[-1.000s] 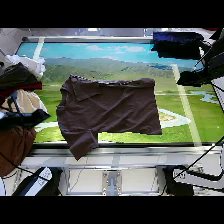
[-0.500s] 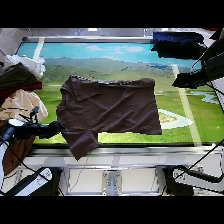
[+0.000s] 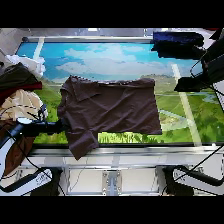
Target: Fold the shirts.
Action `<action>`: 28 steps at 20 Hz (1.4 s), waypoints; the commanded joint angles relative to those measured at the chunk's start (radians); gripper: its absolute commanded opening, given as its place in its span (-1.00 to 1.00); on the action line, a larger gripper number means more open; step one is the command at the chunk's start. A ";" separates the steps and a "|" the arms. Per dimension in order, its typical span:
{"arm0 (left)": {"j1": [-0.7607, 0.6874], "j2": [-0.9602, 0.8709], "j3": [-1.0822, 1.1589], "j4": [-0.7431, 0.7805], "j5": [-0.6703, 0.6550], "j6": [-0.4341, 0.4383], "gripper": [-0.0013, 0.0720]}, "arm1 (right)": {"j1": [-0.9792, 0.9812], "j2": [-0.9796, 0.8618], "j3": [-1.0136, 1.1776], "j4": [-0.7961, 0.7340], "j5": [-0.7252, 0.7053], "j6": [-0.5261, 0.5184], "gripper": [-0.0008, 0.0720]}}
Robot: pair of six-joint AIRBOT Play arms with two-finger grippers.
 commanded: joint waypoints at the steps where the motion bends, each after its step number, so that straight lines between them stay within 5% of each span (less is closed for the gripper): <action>1: -0.005 0.003 0.002 -0.030 -0.019 0.015 -0.94 | -0.058 0.118 -0.190 -0.084 0.042 -0.010 0.05; 3: -0.005 0.011 0.002 -0.030 -0.036 0.023 -0.94 | -0.167 0.244 -0.475 -0.013 0.131 0.000 -0.27; 5: -0.005 0.016 0.002 -0.030 -0.064 0.083 -0.94 | -0.291 0.343 -0.760 0.153 0.213 0.000 -0.27; 7: -0.005 0.018 0.002 -0.030 -0.081 0.109 -0.94 | -0.376 0.372 -0.960 0.293 0.239 0.001 -0.22; 8: -0.005 0.018 0.002 -0.030 -0.081 0.108 -0.94 | -0.395 0.366 -1.028 0.364 0.226 0.003 0.15; 9: -0.005 0.018 0.002 -0.030 -0.080 0.108 -0.94 | -0.395 0.359 -1.078 0.422 0.217 0.010 0.60; 10: -0.005 0.018 0.002 -0.031 -0.080 0.109 -0.94 | -0.391 0.353 -1.112 0.462 0.222 0.029 0.65; 21: -0.005 0.018 0.002 -0.031 -0.080 0.108 -0.94 | -0.223 0.291 -1.183 0.534 0.673 0.206 0.63; 22: -0.005 0.018 0.002 -0.031 -0.080 0.109 -0.94 | -0.212 0.264 -1.183 0.541 0.687 0.206 0.54; 28: -0.005 0.022 0.006 -0.031 -0.085 0.108 -0.94 | -0.200 0.218 -1.148 0.563 0.724 0.209 -0.94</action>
